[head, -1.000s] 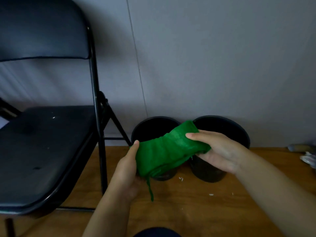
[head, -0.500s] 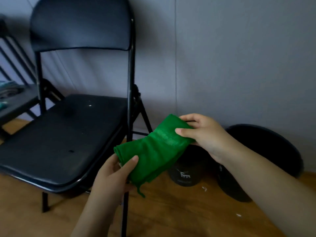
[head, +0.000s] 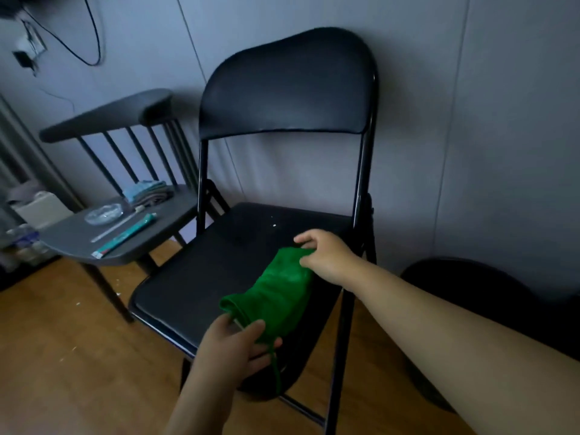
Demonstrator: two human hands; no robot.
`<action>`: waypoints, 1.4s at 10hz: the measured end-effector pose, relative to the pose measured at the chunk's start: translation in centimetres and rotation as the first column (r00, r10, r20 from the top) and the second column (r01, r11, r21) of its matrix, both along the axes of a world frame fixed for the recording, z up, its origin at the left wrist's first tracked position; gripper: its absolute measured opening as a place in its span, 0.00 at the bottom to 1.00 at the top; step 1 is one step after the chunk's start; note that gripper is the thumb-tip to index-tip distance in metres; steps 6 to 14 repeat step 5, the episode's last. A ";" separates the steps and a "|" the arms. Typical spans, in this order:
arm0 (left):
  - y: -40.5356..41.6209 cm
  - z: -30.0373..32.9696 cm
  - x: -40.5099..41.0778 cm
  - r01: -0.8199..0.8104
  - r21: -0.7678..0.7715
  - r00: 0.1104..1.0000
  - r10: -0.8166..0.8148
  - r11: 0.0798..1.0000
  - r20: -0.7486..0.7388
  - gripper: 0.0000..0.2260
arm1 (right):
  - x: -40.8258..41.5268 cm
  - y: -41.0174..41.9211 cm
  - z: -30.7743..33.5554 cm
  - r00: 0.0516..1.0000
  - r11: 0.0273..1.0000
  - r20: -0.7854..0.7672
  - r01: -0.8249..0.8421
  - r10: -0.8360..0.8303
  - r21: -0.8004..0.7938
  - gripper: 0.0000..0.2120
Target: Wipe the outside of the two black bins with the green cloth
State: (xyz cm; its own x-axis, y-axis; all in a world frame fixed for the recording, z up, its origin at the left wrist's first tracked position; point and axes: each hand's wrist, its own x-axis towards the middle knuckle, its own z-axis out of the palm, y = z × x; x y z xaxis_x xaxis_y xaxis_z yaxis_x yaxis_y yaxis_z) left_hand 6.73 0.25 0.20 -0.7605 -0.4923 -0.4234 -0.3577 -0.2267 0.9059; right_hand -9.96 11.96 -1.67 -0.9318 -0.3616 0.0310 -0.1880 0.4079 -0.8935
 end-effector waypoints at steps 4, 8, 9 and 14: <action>-1.7 -1.4 1.8 0.327 -0.766 0.939 -0.099 0.553 0.329 0.17 | 1.5 -0.1 -0.9 0.955 0.923 -0.294 0.148 -0.040 0.355 0.14; 0.3 -0.8 2.7 0.249 -0.837 0.968 -0.160 0.488 0.195 0.12 | 2.5 2.3 -0.5 0.934 0.932 -0.354 0.167 -0.046 0.320 0.13; 0.3 -0.8 2.7 0.249 -0.837 0.968 -0.160 0.488 0.195 0.12 | 2.5 2.3 -0.5 0.934 0.932 -0.354 0.167 -0.046 0.320 0.13; 0.3 -0.8 2.7 0.249 -0.837 0.968 -0.160 0.488 0.195 0.12 | 2.5 2.3 -0.5 0.934 0.932 -0.354 0.167 -0.046 0.320 0.13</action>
